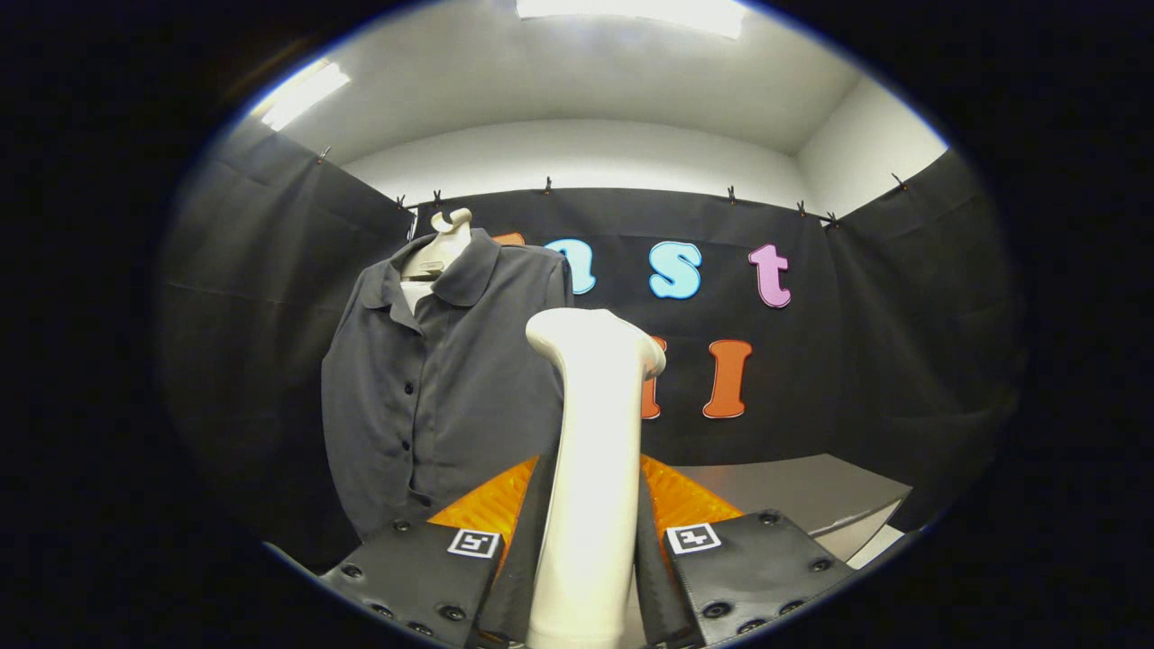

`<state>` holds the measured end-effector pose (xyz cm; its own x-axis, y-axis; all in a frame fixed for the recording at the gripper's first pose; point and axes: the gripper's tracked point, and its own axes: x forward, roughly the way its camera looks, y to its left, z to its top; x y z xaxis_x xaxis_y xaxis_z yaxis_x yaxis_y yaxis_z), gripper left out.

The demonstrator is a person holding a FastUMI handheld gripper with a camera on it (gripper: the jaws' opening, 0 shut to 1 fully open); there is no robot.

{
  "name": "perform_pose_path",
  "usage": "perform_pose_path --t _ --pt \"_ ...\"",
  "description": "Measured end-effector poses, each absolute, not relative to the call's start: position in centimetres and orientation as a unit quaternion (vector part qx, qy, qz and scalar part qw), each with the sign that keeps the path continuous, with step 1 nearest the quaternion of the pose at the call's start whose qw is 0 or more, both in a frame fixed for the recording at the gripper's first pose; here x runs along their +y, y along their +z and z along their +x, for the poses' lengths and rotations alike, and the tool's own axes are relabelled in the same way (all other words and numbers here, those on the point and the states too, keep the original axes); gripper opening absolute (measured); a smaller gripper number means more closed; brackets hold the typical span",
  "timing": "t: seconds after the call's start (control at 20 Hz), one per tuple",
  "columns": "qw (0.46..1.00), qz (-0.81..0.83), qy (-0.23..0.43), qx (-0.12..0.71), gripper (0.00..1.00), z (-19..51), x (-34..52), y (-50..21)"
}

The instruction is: Iron the clothes twice with a garment steamer, once on the left side and once on the right side.

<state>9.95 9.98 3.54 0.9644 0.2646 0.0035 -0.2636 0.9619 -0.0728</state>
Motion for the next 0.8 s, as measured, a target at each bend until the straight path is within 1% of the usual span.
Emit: perform_pose_path --t 0.35,0.8 --pt "0.991 -0.038 0.126 -0.015 0.53 9.5 18.5 2.4" --pt "0.994 -0.058 0.091 -0.003 0.53 13.6 25.3 -0.4"
